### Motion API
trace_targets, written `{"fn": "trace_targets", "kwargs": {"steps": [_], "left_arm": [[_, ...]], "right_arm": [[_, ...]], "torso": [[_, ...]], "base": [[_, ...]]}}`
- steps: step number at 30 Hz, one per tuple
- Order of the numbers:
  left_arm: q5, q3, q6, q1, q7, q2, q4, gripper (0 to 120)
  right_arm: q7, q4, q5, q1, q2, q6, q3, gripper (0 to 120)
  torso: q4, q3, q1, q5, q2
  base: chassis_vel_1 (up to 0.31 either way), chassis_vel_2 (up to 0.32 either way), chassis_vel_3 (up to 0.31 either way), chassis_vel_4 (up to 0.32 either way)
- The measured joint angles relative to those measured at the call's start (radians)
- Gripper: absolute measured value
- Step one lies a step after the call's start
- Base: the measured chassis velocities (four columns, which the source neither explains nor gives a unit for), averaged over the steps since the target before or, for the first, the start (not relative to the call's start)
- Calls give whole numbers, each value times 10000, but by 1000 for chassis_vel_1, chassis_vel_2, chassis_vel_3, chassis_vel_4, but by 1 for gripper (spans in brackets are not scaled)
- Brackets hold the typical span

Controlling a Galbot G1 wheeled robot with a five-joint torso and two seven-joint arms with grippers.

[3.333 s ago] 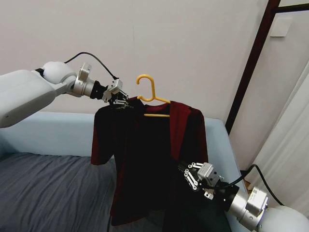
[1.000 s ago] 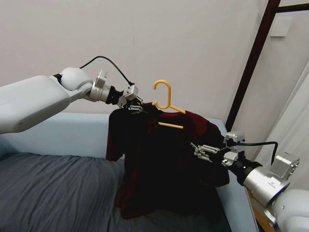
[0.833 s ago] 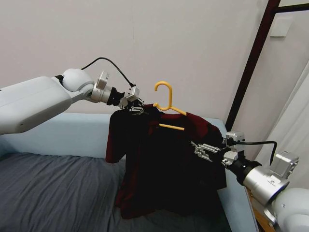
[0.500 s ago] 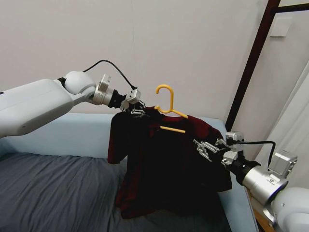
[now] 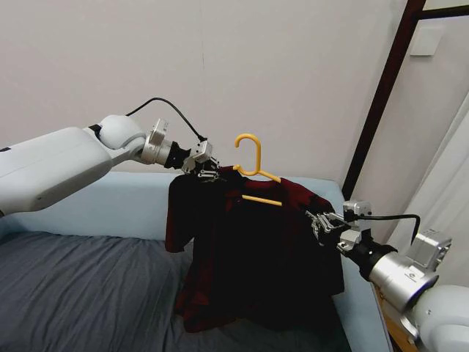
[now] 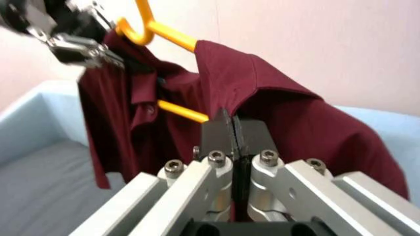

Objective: Pick up the clothes from the sofa and hang them on the clothes hanger.

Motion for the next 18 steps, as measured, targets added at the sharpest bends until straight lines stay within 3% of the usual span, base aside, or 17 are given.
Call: {"fn": "trace_targets", "kwargs": {"steps": [6, 9, 18], "left_arm": [[174, 44, -8, 66, -82, -120, 0, 1], [280, 115, 0, 144, -186, -252, 124, 1], [603, 135, 35, 353, -453, -900, 417, 1]], "right_arm": [[294, 242, -1557, 55, -797, -1101, 100, 0], [67, 288, -2855, 82, -1434, -1390, 90, 0], [-445, 360, -4855, 101, -2713, -1855, 91, 0]], "torso": [[-2, -1, 0, 0, 0], [1, 0, 0, -2, 0], [-2, 0, 0, 0, 0]], "base": [[0, 0, 0, 0], [0, 0, 0, 0], [0, 0, 0, 0]]}}
